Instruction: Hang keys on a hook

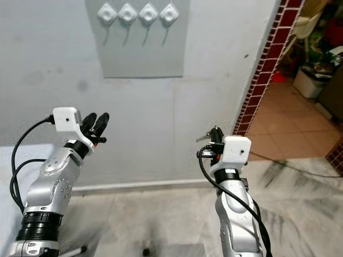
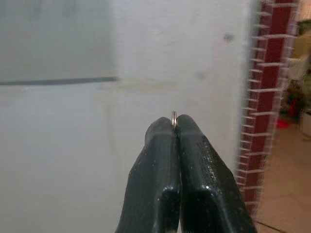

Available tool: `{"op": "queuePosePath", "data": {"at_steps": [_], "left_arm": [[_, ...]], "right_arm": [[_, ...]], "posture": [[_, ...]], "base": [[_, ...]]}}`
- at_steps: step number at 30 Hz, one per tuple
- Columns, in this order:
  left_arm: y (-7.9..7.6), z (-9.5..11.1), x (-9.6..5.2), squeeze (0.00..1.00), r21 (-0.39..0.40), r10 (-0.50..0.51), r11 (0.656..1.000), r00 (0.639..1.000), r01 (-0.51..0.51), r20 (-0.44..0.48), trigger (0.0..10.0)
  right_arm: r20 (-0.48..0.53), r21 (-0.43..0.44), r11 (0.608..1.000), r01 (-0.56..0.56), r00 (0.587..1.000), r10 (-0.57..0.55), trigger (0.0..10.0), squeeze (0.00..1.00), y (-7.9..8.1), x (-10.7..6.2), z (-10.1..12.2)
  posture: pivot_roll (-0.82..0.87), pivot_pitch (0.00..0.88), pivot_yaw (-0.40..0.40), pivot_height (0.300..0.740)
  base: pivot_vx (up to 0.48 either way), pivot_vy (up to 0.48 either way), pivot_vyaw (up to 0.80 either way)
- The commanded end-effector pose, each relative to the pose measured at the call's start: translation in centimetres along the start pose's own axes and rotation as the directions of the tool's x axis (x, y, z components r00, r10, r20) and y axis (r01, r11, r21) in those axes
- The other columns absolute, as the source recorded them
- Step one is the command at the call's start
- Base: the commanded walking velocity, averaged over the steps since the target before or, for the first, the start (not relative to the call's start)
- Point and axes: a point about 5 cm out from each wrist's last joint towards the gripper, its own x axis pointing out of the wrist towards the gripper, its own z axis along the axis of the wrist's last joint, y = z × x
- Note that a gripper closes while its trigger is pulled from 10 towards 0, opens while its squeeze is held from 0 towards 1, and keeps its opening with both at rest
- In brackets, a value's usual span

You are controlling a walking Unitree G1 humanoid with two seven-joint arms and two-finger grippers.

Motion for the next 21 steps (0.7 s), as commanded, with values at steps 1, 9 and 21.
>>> {"op": "queuePosePath", "data": {"at_steps": [1, 9, 21], "left_arm": [[0.64, 0.79, -0.04, 0.0, 0.022, 0.014, 1.0, 1.0, -0.014, 0.018, 10.0], [0.61, 0.71, -0.03, 0.0, 0.018, 0.016, 1.0, 1.0, -0.016, 0.016, 10.0], [0.77, 0.59, -0.08, 0.0, 0.017, 0.044, 0.999, 0.999, -0.044, 0.012, 10.0]], "right_arm": [[0.025, 0.01, 1.0, -0.011, 1.0, 0.011, 10.0, 0.0, 0.49, 0.35, 0.62], [0.024, 0.01, 1.0, -0.013, 1.0, 0.013, 10.0, 0.0, 0.5, 0.38, 0.6], [0.023, 0.005, 1.0, -0.021, 1.0, 0.021, 10.0, 0.0, 0.52, 0.48, 0.63]], "posture": [[0.07, 0.0, 0.023, 0.74], [0.07, 0.0, 0.02, 0.74], [0.07, 0.0, 0.015, 0.74]], "base": [[0.446, 0.0, 0.0], [0.446, 0.0, 0.0], [0.251, 0.0, 0.0]]}}
